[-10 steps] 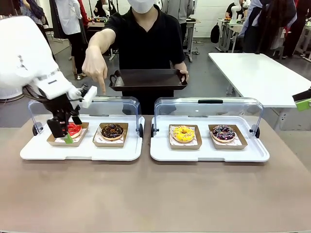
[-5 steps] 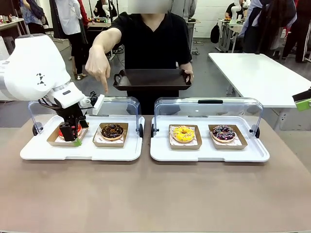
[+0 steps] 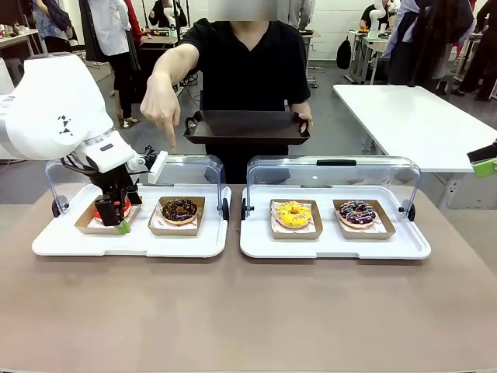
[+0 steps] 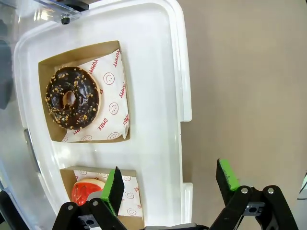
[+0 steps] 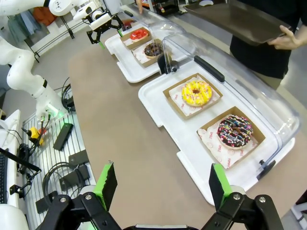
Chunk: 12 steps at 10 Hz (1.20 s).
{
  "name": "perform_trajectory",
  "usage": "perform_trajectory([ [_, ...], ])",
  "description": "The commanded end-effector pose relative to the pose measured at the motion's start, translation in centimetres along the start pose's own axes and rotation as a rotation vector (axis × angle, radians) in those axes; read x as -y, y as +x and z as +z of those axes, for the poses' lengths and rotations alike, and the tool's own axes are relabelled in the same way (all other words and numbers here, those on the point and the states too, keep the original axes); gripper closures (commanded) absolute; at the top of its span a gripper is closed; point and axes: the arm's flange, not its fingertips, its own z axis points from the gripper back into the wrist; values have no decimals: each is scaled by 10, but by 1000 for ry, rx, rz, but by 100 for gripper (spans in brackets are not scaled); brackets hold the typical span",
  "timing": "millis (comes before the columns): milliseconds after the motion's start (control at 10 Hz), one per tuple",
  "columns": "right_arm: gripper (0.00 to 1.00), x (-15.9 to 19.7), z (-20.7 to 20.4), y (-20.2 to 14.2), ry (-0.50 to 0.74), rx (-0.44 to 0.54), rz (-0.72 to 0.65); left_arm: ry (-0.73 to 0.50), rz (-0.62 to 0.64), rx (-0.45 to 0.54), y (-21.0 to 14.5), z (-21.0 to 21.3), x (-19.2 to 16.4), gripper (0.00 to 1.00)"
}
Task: Provide the desired donut to the person.
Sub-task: Pick up and lift the Paper togo box containing the Donut pointed at by the person.
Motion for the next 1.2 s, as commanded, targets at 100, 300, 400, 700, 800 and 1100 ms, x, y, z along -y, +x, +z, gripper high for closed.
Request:
perform_trajectory([
  [100,0,2,0,0,10,30,9,19,-45,-44,8,-8,-2,0],
  [300,0,2,0,0,10,30,9,-3,-71,-79,19,-29,-13,0],
  [400,0,2,0,0,10,30,9,-6,-68,-88,22,-37,-20,0],
  [700,0,2,0,0,10,30,9,-11,-43,-100,26,-53,-38,0],
  [800,0,2,0,0,10,30,9,-18,-36,-94,28,-60,-43,0],
  [1100,0,2,0,0,10,30,9,-26,-23,-101,31,-72,-53,0],
])
